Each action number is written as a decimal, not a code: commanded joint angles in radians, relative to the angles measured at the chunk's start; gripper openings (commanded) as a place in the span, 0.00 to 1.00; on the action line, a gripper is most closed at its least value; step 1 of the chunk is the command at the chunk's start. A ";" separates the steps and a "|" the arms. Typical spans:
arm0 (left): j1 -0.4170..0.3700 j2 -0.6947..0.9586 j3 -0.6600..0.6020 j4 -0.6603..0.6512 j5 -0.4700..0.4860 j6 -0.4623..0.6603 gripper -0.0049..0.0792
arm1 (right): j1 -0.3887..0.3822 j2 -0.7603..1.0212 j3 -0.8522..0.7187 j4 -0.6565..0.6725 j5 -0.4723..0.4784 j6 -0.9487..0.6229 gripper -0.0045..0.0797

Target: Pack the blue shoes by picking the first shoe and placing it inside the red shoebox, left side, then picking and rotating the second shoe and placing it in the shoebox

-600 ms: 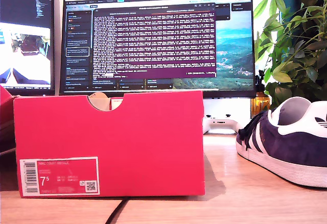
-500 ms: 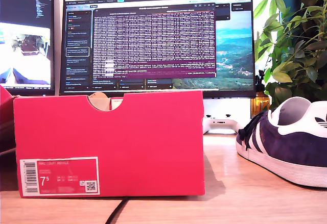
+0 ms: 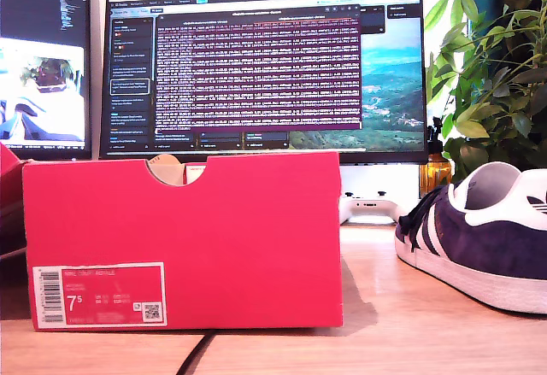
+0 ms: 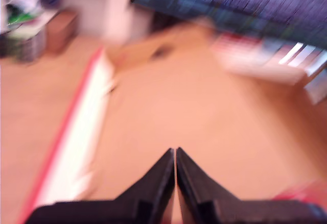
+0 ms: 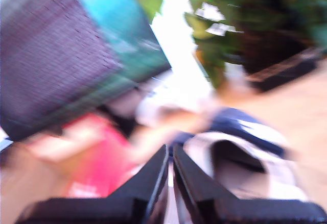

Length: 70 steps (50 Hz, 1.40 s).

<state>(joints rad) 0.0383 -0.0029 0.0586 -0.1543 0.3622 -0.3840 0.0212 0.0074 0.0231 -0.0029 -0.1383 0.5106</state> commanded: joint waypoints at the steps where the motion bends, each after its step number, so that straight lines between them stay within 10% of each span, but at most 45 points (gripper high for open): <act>1: 0.000 -0.006 -0.026 0.066 0.074 -0.047 0.04 | 0.005 -0.006 -0.015 0.044 -0.046 0.045 0.04; 9: -0.023 -0.005 0.004 0.108 0.231 -0.074 0.04 | 0.005 -0.005 0.010 0.088 -0.156 0.069 0.04; 25: -0.134 0.027 0.125 -0.123 0.240 -0.035 0.04 | 0.005 0.111 0.133 0.053 -0.170 0.049 0.04; 43: -0.310 0.177 0.145 -0.317 0.059 -0.068 0.04 | 0.005 0.575 0.418 0.017 -0.170 -0.148 0.04; 52: -0.362 0.259 0.145 -0.338 -0.097 -0.127 0.04 | 0.006 0.795 0.630 -0.137 -0.171 -0.223 0.04; 70: -0.393 0.515 0.143 -0.106 -0.114 -0.219 0.04 | 0.116 1.064 0.941 -0.571 -0.163 -0.358 0.04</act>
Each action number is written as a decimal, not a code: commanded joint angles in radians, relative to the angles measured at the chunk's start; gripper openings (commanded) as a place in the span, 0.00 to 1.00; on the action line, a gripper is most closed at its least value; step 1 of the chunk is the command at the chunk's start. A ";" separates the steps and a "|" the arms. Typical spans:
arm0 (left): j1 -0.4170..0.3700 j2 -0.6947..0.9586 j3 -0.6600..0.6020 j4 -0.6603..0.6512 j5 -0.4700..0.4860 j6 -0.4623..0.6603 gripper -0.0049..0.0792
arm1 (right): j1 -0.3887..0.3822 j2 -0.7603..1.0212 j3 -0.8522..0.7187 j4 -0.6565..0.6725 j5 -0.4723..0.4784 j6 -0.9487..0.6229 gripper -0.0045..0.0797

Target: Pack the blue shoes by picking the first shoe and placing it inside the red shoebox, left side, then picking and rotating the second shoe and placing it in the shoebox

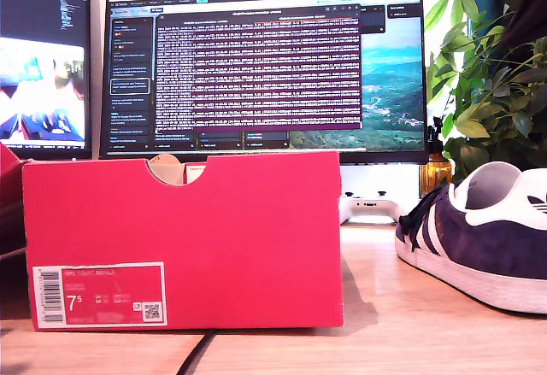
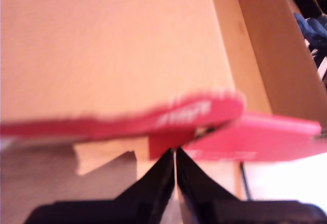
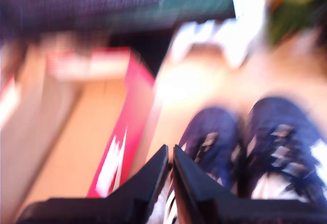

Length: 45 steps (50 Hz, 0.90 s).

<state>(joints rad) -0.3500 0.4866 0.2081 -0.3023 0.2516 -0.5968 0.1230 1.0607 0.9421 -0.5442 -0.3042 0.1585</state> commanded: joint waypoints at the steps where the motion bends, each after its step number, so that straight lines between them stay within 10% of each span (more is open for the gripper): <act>1: -0.005 0.044 -0.006 0.060 -0.003 -0.006 0.04 | 0.021 0.019 0.032 -0.047 0.005 -0.006 0.04; 16: -0.010 0.242 -0.006 0.218 0.011 -0.006 0.04 | 0.080 0.105 0.071 -0.202 0.079 0.007 0.09; 45: -0.015 0.299 -0.006 0.355 0.002 -0.005 0.04 | 0.172 0.326 0.071 -0.273 0.079 0.024 0.57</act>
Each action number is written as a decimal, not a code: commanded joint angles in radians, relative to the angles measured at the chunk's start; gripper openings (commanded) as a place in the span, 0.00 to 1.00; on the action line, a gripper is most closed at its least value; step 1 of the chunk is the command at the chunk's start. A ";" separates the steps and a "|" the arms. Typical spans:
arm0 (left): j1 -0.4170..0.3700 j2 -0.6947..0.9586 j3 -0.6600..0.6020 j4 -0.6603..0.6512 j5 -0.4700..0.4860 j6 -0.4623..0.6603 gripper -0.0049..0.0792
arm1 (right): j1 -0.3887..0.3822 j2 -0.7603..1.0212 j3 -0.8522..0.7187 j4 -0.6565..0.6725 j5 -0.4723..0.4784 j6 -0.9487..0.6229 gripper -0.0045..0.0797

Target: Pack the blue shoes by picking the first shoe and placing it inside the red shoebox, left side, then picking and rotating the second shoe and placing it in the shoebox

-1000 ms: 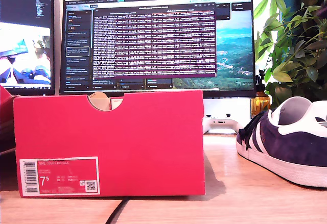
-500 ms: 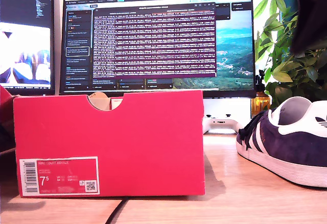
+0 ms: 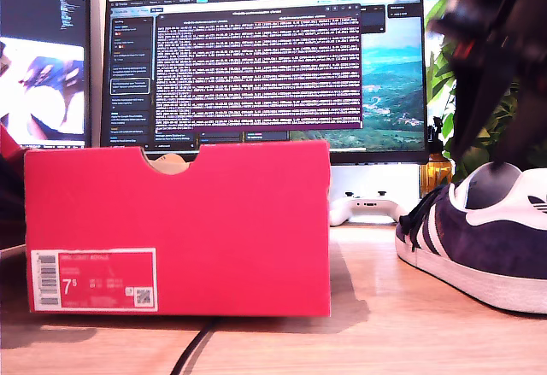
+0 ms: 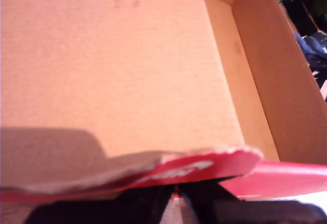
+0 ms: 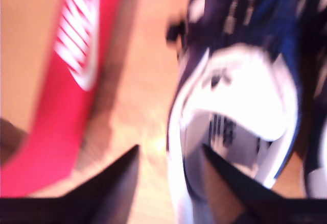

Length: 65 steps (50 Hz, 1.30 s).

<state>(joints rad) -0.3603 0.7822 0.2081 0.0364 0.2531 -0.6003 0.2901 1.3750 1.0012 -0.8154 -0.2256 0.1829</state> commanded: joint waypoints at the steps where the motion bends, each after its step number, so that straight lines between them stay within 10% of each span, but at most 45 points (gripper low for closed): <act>1: -0.005 0.003 -0.006 0.016 0.000 -0.002 0.04 | 0.005 0.017 0.011 -0.005 0.002 0.000 0.57; 31: -0.005 0.003 -0.006 0.012 0.001 -0.002 0.04 | 0.018 0.196 0.011 0.021 0.000 -0.034 0.55; 37: -0.005 0.003 -0.006 0.006 0.001 -0.002 0.04 | 0.027 0.212 0.011 0.058 0.000 -0.033 0.37; 42: -0.005 0.003 -0.006 -0.006 0.000 -0.002 0.04 | 0.031 0.217 0.011 0.090 0.000 -0.034 0.03; 65: -0.005 0.003 -0.006 -0.037 0.000 -0.002 0.04 | 0.037 0.210 0.122 0.056 -0.065 0.015 0.04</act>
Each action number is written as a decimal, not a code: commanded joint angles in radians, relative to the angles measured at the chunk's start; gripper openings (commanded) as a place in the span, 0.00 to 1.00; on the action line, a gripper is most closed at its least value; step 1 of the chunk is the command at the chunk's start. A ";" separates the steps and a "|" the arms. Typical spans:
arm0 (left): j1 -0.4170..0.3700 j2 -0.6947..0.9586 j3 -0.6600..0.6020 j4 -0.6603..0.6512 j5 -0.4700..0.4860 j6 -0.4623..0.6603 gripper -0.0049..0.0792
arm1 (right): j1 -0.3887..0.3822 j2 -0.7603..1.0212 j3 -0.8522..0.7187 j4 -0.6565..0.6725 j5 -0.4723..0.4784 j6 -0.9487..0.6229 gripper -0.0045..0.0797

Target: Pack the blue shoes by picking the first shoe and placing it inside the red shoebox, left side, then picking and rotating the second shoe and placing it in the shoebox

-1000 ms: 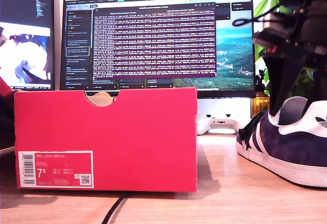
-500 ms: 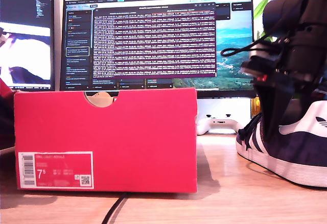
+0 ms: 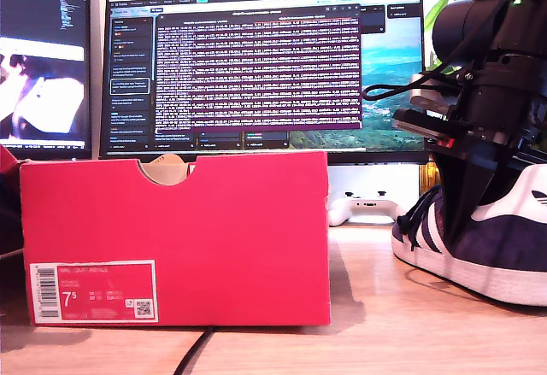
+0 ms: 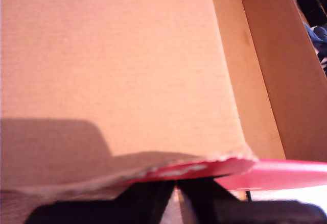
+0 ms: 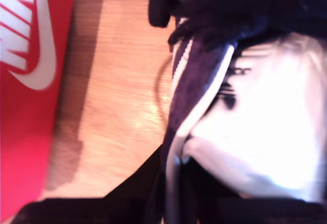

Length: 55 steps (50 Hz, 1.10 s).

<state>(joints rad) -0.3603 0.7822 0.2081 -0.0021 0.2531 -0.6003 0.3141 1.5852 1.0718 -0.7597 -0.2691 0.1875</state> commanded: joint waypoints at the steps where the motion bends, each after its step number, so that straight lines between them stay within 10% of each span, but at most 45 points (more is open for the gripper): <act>1: -0.005 0.003 -0.006 0.002 0.000 -0.002 0.04 | 0.016 -0.001 0.063 -0.006 -0.022 0.015 0.04; 29: -0.005 0.003 -0.006 -0.002 0.000 -0.001 0.04 | 0.108 -0.006 0.403 -0.108 -0.153 0.205 0.04; 55: -0.005 0.003 -0.006 -0.003 0.000 -0.001 0.04 | 0.380 0.016 0.422 0.277 -0.031 0.550 0.04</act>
<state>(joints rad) -0.3603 0.7822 0.2081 -0.0078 0.2531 -0.6003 0.6827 1.5867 1.4719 -0.5297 -0.3096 0.7326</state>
